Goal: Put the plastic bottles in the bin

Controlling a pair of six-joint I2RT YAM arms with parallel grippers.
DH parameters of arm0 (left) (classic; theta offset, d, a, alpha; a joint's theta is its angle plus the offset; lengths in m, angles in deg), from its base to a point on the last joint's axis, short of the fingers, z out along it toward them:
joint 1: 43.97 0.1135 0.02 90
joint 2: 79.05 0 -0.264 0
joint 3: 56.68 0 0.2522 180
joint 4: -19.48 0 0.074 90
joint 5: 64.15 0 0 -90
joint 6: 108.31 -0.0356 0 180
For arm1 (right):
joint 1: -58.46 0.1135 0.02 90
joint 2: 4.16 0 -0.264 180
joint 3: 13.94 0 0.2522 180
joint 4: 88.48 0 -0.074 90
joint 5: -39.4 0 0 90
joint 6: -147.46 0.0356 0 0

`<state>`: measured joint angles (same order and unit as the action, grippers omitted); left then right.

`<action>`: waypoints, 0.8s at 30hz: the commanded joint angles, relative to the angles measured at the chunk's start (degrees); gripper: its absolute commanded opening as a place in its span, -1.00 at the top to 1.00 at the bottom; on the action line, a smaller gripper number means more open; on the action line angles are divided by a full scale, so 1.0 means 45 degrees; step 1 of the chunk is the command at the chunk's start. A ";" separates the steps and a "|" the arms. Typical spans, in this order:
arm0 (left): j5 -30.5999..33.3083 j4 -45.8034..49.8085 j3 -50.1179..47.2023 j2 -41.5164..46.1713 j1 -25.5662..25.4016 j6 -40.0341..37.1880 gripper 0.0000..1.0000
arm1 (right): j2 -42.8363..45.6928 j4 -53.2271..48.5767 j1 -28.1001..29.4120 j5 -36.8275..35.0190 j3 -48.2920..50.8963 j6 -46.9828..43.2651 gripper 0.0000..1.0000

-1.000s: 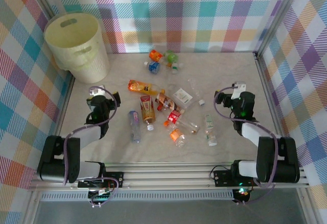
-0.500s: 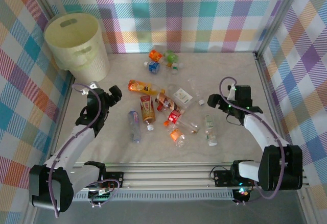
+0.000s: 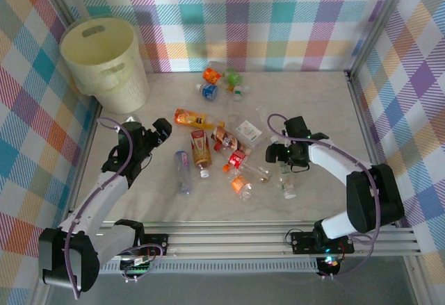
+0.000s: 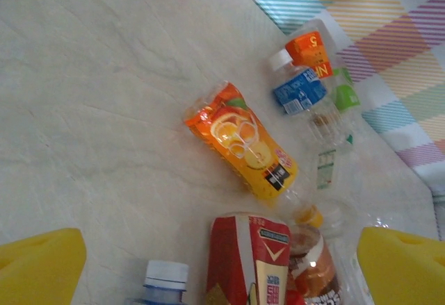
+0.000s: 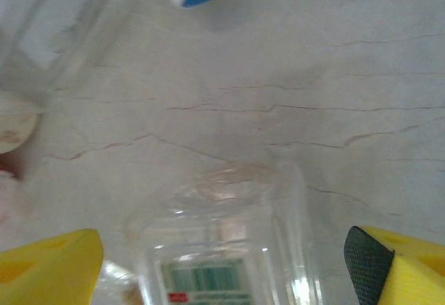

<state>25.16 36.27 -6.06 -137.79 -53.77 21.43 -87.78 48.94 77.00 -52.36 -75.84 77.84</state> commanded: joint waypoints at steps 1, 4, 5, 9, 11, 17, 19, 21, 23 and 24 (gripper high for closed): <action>-0.1175 -0.0717 -0.0142 0.0113 -0.0287 0.0325 -1.00 | -0.0215 -0.0629 0.0077 -0.1386 -0.0377 0.0293 -0.75; -0.1476 -0.0929 -0.0155 -0.0027 -0.0634 0.0340 -1.00 | -0.0508 -0.0599 0.0078 -0.1159 -0.0473 0.0262 -0.73; -0.1506 -0.0992 -0.0145 -0.0051 -0.0750 0.0311 -1.00 | -0.0604 -0.0584 0.0078 -0.1006 -0.0503 0.0220 -0.71; -0.1717 -0.1609 -0.0125 -0.0128 -0.1279 0.0157 -1.00 | -0.1010 -0.0168 0.0097 -0.1012 -0.0458 0.0346 -0.65; -0.1874 -0.1938 -0.0058 -0.0283 -0.1615 0.0057 -1.00 | -0.1154 0.0128 0.0093 -0.1222 -0.0435 0.0596 -0.57; -0.2337 -0.2545 0.0424 -0.0816 -0.2701 -0.0308 -1.00 | -0.0450 0.0636 0.0098 -0.2242 -0.0044 0.1097 -0.25; -0.2558 -0.2672 0.0671 -0.1008 -0.3047 -0.0466 -1.00 | 0.0320 0.1070 0.0081 -0.2252 0.0213 0.1094 -0.14; -0.2752 -0.2780 0.0963 -0.1251 -0.3399 -0.0677 -1.00 | 0.1199 0.1525 0.0094 -0.2301 0.0455 0.1172 -0.07; -0.2998 -0.2921 0.1261 -0.1489 -0.3699 -0.0852 -1.00 | 0.2048 0.1909 0.0097 -0.2288 0.0559 0.1204 -0.06; -0.3198 -0.3082 0.1355 -0.1655 -0.3855 -0.0849 -1.00 | 0.2456 0.2183 0.0094 -0.2208 0.0609 0.1211 -0.05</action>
<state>13.79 26.13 -2.74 -144.22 -69.46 19.68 -81.55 53.64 77.20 -61.61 -73.70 82.30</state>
